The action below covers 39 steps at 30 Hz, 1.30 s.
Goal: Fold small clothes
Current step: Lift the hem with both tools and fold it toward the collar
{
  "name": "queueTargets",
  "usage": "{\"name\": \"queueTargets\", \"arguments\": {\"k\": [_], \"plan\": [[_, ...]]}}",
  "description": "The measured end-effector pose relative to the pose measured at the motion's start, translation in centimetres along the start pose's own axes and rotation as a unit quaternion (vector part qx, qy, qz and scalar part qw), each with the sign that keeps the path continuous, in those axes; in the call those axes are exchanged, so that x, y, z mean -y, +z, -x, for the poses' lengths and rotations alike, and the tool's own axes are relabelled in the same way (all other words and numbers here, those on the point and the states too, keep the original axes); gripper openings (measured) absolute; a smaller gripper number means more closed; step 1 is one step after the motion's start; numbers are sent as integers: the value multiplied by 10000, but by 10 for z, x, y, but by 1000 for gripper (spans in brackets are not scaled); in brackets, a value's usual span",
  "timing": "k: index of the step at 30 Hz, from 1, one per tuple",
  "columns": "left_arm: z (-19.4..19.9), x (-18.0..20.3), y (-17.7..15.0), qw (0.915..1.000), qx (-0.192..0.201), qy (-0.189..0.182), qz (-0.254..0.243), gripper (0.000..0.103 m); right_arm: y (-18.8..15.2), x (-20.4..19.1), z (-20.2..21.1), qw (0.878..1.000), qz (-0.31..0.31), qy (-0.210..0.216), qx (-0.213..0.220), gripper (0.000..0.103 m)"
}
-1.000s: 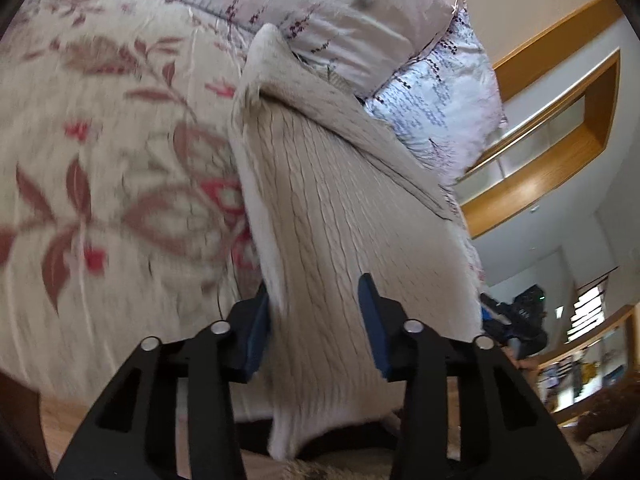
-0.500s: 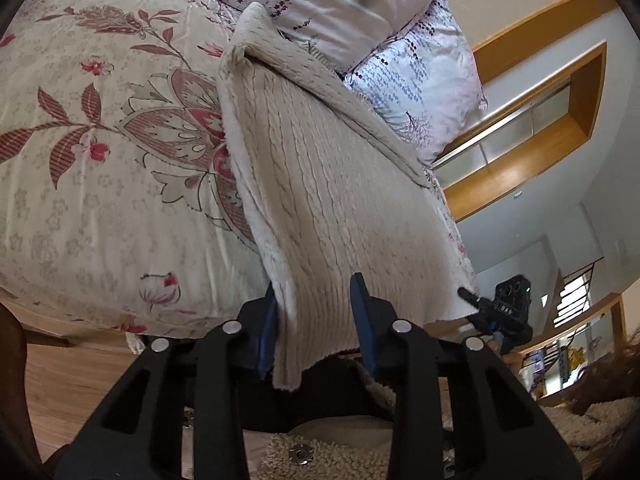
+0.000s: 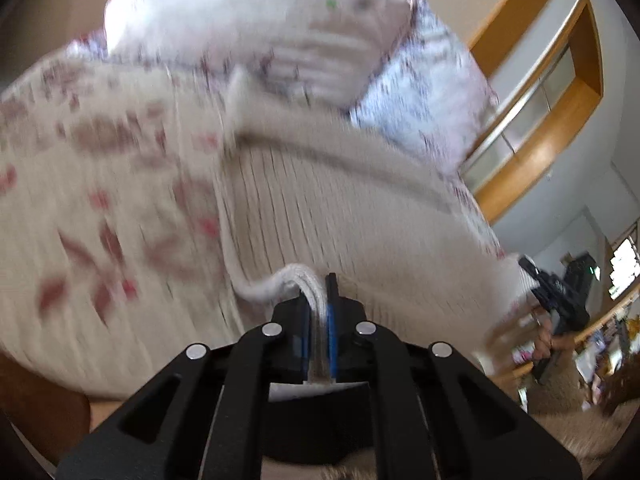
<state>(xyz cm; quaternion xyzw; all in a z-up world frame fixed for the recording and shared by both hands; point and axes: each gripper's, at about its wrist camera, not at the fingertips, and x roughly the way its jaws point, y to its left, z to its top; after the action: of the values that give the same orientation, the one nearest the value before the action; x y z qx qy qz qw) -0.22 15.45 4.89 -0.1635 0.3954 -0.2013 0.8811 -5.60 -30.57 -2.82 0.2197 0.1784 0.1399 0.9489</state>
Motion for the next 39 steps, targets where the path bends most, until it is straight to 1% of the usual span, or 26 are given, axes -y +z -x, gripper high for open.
{"name": "queueTargets", "arguments": {"k": [1, 4, 7, 13, 14, 18, 20, 22, 23, 25, 28, 33, 34, 35, 36, 37, 38, 39], "plan": [[4, -1, 14, 9998, 201, 70, -40, 6, 4, -4, 0, 9999, 112, -40, 111, 8], [9, -3, 49, 9980, 611, 172, -57, 6, 18, -14, -3, 9982, 359, -153, 446, 8], [4, 0, 83, 9960, 860, 218, -55, 6, 37, -23, -5, 9954, 519, -220, 773, 8], [-11, 6, 136, 9931, 1127, 307, -59, 6, 72, -39, -23, 9892, 850, -525, 1076, 8], [-16, 7, 150, 9925, 1181, 325, -63, 6, 81, -42, -28, 9876, 933, -584, 1119, 8], [-36, 5, 181, 9909, 1274, 432, -83, 6, 107, -46, -51, 9846, 1053, -717, 1201, 8], [-55, -1, 194, 9914, 1197, 518, -29, 6, 117, -40, -72, 9858, 976, -828, 1085, 8], [-82, -13, 201, 9929, 1017, 605, 134, 6, 125, -22, -107, 9899, 694, -975, 754, 8], [-97, -20, 204, 9935, 905, 655, 236, 6, 127, -16, -117, 9911, 588, -1003, 644, 8], [-123, -33, 208, 9941, 694, 711, 445, 6, 131, 7, -153, 9931, 192, -1136, 231, 8], [-157, -51, 215, 9931, 452, 763, 769, 6, 134, 29, -190, 9912, -261, -1293, -125, 8], [-196, -74, 222, 9876, 127, 681, 1406, 6, 138, 59, -234, 9837, -967, -1442, -463, 9], [-203, -76, 222, 9865, 50, 667, 1494, 7, 139, 61, -241, 9825, -1073, -1438, -512, 10], [-206, -77, 223, 9859, 21, 660, 1536, 8, 140, 63, -245, 9816, -1149, -1421, -557, 14], [-209, -78, 223, 9851, 11, 662, 1590, 10, 141, 63, -248, 9815, -1200, -1378, -571, 26], [-211, -78, 223, 9845, 5, 632, 1635, 13, 142, 63, -250, 9822, -1229, -1311, -552, 35], [-212, -79, 223, 9843, 12, 536, 1681, 22, 143, 61, -250, 9841, -1229, -1186, -477, 50], [-210, -79, 224, 9841, 55, 429, 1720, 33, 144, 59, -249, 9855, -1207, -1113, -418, 58]]}}
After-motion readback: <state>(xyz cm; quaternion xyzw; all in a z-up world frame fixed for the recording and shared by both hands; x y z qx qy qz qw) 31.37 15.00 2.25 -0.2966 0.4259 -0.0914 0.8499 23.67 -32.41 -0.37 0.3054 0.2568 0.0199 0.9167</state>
